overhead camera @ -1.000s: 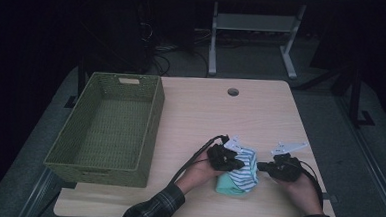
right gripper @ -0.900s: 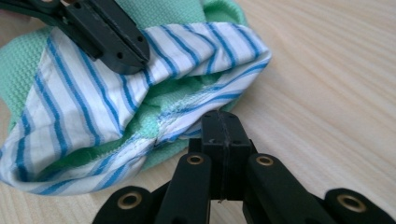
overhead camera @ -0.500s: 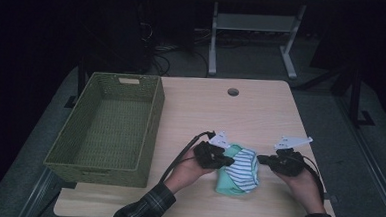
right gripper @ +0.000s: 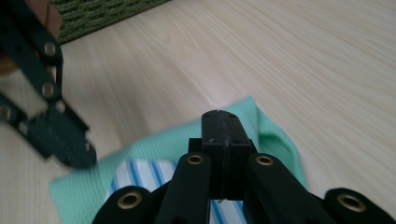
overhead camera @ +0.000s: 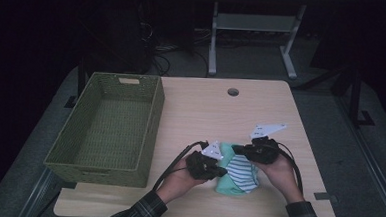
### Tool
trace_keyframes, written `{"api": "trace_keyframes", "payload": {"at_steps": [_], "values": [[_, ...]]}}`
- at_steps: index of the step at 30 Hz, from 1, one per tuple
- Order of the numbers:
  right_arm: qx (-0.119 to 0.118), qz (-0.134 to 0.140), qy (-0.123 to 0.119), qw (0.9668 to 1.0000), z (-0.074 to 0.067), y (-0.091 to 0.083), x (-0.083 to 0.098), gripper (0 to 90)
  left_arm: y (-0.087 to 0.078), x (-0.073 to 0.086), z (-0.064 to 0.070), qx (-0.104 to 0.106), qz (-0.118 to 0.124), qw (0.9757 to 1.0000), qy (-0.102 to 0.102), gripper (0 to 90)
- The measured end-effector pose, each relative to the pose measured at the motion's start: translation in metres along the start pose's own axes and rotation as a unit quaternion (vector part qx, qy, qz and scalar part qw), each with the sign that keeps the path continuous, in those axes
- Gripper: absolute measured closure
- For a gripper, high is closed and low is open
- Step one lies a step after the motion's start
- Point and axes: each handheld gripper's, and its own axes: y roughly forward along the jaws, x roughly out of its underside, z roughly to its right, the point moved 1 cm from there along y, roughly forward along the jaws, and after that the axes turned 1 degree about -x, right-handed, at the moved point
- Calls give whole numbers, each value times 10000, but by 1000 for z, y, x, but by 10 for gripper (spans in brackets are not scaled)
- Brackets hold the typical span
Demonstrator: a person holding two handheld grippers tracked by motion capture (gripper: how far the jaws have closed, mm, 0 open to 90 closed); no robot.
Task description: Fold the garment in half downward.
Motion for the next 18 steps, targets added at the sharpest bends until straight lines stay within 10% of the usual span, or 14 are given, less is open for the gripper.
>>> {"api": "trace_keyframes", "payload": {"at_steps": [18], "values": [[-144, -632, -44, 9979, 3, 58, 5, 897, 22, 14, 2, -133, -609, 9980, 108, 895]]}}
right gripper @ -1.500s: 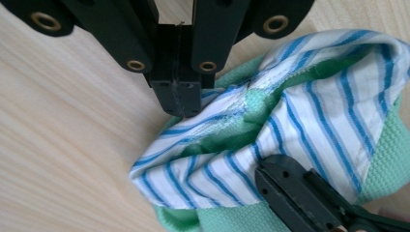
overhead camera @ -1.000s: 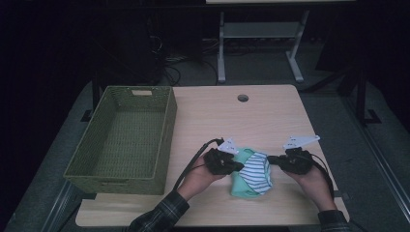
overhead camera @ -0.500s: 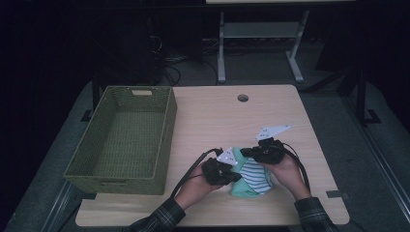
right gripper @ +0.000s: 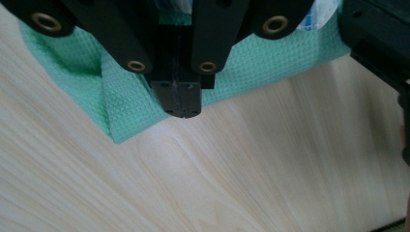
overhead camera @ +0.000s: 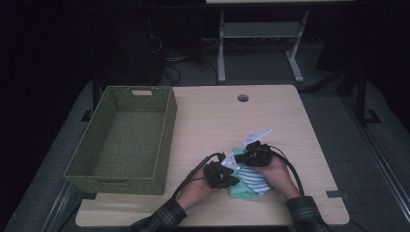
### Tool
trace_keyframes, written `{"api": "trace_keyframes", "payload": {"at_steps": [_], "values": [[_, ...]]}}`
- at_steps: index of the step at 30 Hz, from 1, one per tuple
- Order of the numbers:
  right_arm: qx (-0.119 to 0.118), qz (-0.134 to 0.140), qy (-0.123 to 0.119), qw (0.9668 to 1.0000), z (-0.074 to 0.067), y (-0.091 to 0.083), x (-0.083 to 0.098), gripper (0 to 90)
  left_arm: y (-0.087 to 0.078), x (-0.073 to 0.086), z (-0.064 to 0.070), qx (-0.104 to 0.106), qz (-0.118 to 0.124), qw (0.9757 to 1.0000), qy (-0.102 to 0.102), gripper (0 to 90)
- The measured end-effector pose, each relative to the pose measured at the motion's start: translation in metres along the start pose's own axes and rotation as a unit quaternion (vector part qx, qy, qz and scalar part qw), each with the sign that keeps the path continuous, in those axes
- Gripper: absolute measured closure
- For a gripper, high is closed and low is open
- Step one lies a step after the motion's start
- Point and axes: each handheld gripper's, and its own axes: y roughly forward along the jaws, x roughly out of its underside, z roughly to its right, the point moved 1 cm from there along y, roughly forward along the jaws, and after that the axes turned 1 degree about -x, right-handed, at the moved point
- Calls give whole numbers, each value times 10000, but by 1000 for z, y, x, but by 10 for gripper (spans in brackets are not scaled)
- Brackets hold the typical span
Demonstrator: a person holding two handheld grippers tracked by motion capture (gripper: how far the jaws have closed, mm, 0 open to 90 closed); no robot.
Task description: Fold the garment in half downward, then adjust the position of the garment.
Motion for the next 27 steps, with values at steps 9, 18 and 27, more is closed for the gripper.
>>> {"api": "trace_keyframes", "payload": {"at_steps": [9, 18, 27], "values": [[-52, 64, 40, 10000, 1, -1, 2, 895, -4, 1, -5, 129, 98, 9998, -123, 893], [248, 589, 131, 9979, 11, -31, 1, 890, -28, -2, 2, 185, 442, 9988, -94, 887], [585, 553, 418, 9959, 29, -38, 12, 893, -31, 5, 26, 413, 410, 9983, 74, 887]]}}
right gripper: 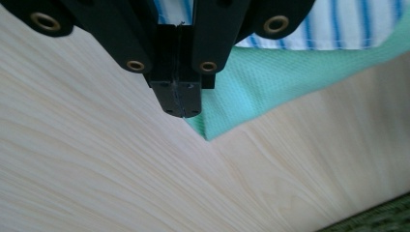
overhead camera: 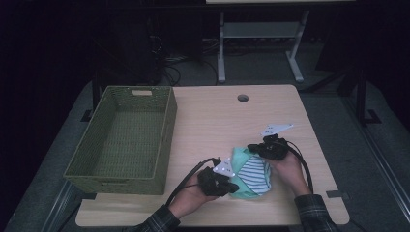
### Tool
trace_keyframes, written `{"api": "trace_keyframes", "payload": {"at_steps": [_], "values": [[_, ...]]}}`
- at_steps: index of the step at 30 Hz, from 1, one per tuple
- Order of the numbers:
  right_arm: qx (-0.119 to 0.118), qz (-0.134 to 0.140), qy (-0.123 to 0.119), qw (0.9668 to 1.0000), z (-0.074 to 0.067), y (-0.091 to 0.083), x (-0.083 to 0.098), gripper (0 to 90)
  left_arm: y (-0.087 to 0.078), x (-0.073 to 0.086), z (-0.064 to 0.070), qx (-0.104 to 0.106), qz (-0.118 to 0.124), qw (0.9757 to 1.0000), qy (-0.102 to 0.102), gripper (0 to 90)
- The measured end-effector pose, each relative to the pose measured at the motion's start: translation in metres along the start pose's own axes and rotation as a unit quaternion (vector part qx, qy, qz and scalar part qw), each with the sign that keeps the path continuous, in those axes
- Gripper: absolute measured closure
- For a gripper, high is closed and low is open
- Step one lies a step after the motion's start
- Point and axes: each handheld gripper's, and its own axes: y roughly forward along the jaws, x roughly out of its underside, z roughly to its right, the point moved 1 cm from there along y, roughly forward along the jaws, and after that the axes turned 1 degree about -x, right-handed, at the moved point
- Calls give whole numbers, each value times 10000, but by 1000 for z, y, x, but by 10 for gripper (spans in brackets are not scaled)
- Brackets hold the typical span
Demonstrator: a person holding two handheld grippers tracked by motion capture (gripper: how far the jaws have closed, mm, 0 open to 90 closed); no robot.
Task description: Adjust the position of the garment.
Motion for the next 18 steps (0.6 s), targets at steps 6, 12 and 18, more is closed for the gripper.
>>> {"api": "trace_keyframes", "payload": {"at_steps": [6, 12, 18], "values": [[64, -187, 21, 9998, 4, 12, 3, 893, 14, 6, 3, 112, -247, 9996, 25, 887], [115, -454, -13, 9989, 6, 20, 7, 893, 24, 14, -4, 49, -480, 9988, -97, 888], [140, -609, 1, 9980, 8, 19, 10, 893, 23, 17, -14, -55, -585, 9982, -112, 891]]}}
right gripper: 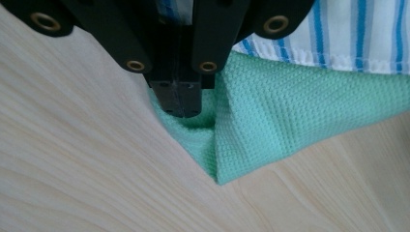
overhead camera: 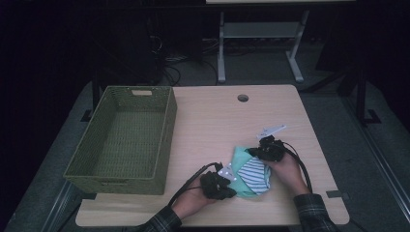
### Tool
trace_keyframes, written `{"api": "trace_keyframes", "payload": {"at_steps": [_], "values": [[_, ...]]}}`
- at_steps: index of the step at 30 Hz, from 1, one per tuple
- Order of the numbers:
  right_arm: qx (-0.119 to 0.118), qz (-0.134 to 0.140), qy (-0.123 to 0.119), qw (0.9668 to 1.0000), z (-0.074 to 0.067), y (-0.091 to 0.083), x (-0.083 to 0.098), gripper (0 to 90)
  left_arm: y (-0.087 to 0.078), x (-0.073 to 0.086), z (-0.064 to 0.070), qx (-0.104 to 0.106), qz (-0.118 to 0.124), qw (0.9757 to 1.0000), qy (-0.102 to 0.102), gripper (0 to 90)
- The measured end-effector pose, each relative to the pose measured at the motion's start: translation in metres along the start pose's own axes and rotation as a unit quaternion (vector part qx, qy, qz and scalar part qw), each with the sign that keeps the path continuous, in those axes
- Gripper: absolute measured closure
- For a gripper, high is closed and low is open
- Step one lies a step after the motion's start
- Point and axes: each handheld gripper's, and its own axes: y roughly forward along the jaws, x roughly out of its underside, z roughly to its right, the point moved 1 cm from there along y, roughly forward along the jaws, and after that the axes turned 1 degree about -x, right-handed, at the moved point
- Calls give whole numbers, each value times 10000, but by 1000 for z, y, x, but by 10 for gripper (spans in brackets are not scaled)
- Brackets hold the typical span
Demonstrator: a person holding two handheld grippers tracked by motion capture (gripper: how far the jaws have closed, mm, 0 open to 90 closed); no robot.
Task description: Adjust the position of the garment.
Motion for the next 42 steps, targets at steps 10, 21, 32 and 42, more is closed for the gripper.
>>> {"api": "trace_keyframes", "payload": {"at_steps": [10, 21, 32, 42], "values": [[129, -120, 34, 9998, 2, -9, 7, 893, -8, 4, -24, -315, 145, 9986, -406, 892], [100, -219, 0, 9997, -3, -25, 23, 894, -9, 0, -53, -614, 224, 9958, -638, 892], [-132, -181, -50, 9997, -14, -41, 42, 894, -8, -3, -70, -836, 281, 9932, -764, 892], [-75, 326, 6, 9994, -10, -65, 36, 893, -20, 0, -63, -744, 388, 9931, -814, 884]]}}
